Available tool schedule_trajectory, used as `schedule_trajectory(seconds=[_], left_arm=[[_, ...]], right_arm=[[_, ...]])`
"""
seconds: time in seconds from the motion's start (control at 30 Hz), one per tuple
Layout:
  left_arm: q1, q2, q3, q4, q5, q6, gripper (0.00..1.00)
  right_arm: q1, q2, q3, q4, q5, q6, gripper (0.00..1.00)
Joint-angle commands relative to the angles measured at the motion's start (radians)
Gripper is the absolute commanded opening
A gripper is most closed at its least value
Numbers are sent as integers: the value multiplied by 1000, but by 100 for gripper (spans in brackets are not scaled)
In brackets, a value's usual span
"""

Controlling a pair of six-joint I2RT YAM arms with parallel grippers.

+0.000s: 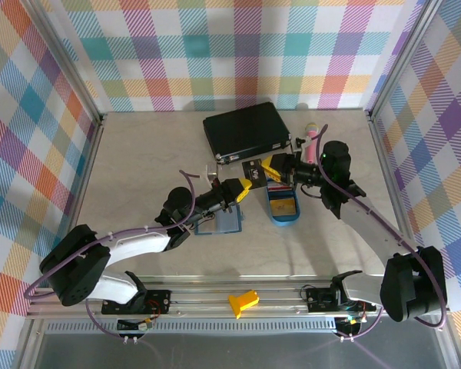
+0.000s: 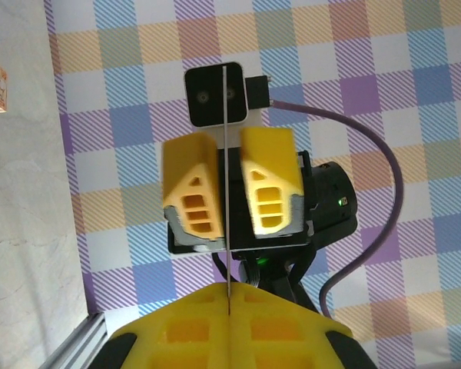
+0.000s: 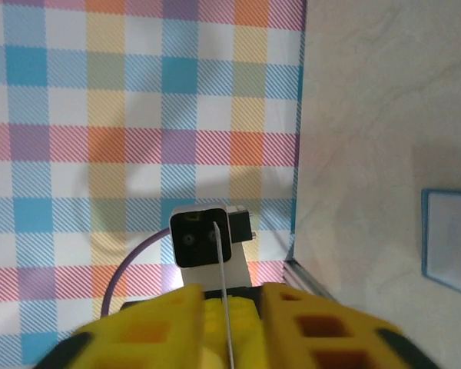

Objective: Put the credit cards into the card holder

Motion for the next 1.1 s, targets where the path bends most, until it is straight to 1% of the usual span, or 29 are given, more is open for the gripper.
schedule_trajectory(seconds=[0.0, 0.1, 0.17, 0.27, 0.3, 0.37, 0.47, 0.53, 0.63, 0.73, 0.8, 0.87, 1.07], left_arm=[[-3, -55, -4, -30, 12, 32, 0], [14, -127, -33, -144, 44, 92, 0], [42, -180, -31, -250, 102, 153, 0], [82, -258, -12, -428, 182, 240, 0], [92, -279, -10, -478, 198, 263, 0], [114, -307, -11, -534, 230, 290, 0], [147, -296, -11, -539, 308, 301, 0], [152, -271, 1, -521, 357, 302, 0], [153, -232, 28, -497, 410, 297, 0], [152, -221, 23, -439, 408, 268, 0], [152, -221, 21, -438, 393, 264, 0], [152, -221, 21, -452, 387, 266, 0], [149, -225, 15, -450, 382, 269, 0]], right_arm=[[-60, -49, 19, -99, -31, -87, 50], [-145, -101, 27, -257, -64, -192, 54], [-195, -130, 24, -343, -92, -256, 56], [-225, -159, 35, -515, -110, -383, 57], [-224, -165, 27, -535, -131, -413, 57], [-224, -173, 2, -530, -170, -418, 58], [-220, -175, -53, -454, -221, -373, 57], [-198, -166, -73, -408, -249, -352, 55], [-140, -138, -70, -410, -265, -344, 54], [-76, -105, -66, -377, -274, -330, 53], [-45, -95, -70, -343, -260, -312, 53], [-28, -85, -76, -303, -252, -291, 53], [13, -44, -79, -187, -247, -227, 47]])
